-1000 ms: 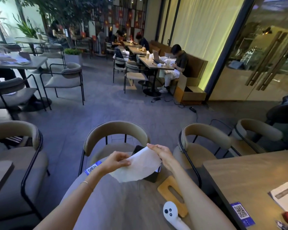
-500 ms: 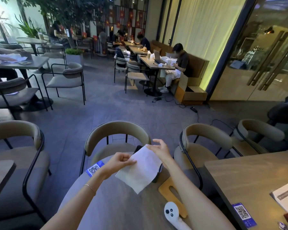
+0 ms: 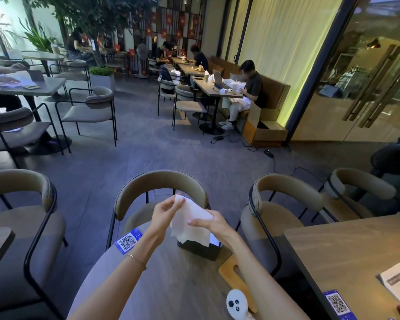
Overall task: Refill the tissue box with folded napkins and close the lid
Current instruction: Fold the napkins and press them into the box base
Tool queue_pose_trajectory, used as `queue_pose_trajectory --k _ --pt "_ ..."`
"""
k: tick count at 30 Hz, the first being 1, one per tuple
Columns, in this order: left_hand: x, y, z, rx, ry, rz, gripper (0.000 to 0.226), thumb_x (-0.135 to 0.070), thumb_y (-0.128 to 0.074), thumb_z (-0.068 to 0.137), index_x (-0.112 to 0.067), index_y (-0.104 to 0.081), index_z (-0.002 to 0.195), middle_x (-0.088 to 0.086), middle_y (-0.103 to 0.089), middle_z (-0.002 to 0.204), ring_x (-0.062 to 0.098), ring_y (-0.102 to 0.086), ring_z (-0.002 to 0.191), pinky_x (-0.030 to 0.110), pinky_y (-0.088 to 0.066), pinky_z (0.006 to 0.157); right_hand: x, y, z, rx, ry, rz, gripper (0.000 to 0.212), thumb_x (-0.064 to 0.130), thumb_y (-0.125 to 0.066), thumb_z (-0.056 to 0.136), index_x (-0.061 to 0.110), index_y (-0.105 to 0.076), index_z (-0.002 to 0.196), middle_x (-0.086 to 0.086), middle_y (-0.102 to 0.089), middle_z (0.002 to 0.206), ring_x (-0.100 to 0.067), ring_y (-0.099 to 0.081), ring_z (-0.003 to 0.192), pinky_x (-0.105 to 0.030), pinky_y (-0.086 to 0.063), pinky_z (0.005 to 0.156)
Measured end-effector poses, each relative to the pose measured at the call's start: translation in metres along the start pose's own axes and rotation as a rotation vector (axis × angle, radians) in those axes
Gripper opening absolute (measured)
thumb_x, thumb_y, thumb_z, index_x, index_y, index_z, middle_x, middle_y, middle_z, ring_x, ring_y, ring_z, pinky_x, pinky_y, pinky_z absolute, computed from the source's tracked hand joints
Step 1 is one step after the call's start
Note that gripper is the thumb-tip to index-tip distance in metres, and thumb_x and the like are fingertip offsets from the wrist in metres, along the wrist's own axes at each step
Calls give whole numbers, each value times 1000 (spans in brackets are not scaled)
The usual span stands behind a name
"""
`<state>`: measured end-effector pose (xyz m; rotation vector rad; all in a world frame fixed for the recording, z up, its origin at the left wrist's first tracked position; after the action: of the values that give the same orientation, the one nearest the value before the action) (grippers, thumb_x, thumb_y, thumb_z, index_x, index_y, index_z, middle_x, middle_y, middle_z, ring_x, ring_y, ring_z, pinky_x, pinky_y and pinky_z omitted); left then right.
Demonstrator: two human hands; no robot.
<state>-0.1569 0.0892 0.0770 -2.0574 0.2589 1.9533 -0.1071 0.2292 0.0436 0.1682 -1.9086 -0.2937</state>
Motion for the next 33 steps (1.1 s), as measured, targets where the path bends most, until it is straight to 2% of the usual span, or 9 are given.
queue_pose_trajectory --k 2,4,7,11,21,26,29,31,33 --pt "2 -6 4 17 25 -40 14 -31 -54 91 -26 -67 93 6 -63 100 25 -57 99 32 -53 76 -7 7 6 -56 -27 105 83 54 -80 53 16 -58 123 -11 -61 118 -29 -58 111 -39 -55 91" --pt "6 -10 12 37 49 -41 18 -36 -53 92 -25 -68 91 6 -64 99 27 -57 99 33 -53 77 -11 16 11 -90 -22 250 83 57 -77 53 19 -57 124 -12 -60 120 -33 -57 112 -35 -56 81" --pt "12 -19 22 64 68 5 21 -37 -52 92 -23 -68 93 9 -63 100 26 -57 98 31 -52 77 -19 27 19 -102 -18 307 73 56 -78 58 20 -61 120 -15 -61 120 -36 -57 113 -31 -55 74" --pt "10 -27 29 80 30 28 21 -29 -49 94 -17 -67 90 3 -60 89 15 -54 87 21 -46 71 -30 40 25 -143 -14 290 64 51 -81 57 11 -69 105 -19 -65 116 -41 -57 115 -35 -50 83" --pt "26 -46 42 149 121 42 27 -41 -44 95 -25 -65 88 5 -61 93 20 -58 90 35 -53 79 -46 48 35 -131 -79 298 91 64 -85 47 22 -59 124 -12 -61 125 -31 -59 115 -42 -56 94" --pt "30 -53 40 217 93 61 23 -37 -51 93 -23 -65 103 2 -65 100 18 -62 94 27 -55 75 -42 67 28 -312 -99 374 78 45 -87 52 16 -56 118 -11 -63 120 -30 -61 110 -51 -54 95" --pt "31 -56 37 239 72 116 16 -32 -61 88 -24 -66 100 -2 -68 98 15 -64 95 20 -56 71 -38 72 26 -376 -98 419 75 45 -87 55 19 -56 118 -9 -63 116 -31 -63 108 -53 -54 94" --pt "32 -55 36 222 81 62 16 -32 -59 89 -21 -66 99 2 -68 98 20 -64 96 25 -57 74 -37 71 24 -368 -110 414 85 52 -86 46 20 -56 119 -9 -64 115 -32 -64 107 -54 -55 93" --pt "33 -53 36 193 97 26 21 -38 -56 90 -22 -66 99 5 -66 100 24 -62 97 31 -55 78 -37 67 24 -306 -89 394 81 52 -85 48 19 -59 117 -12 -64 116 -33 -63 109 -53 -54 94"
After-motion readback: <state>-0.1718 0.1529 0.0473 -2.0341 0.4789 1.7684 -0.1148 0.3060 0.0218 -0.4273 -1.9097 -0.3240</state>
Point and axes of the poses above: each hand's wrist, its own z-axis towards the middle knuckle, its own y-axis out of the back of the hand, x = y × z, the point moved 9 cm from there along z, towards the middle knuckle
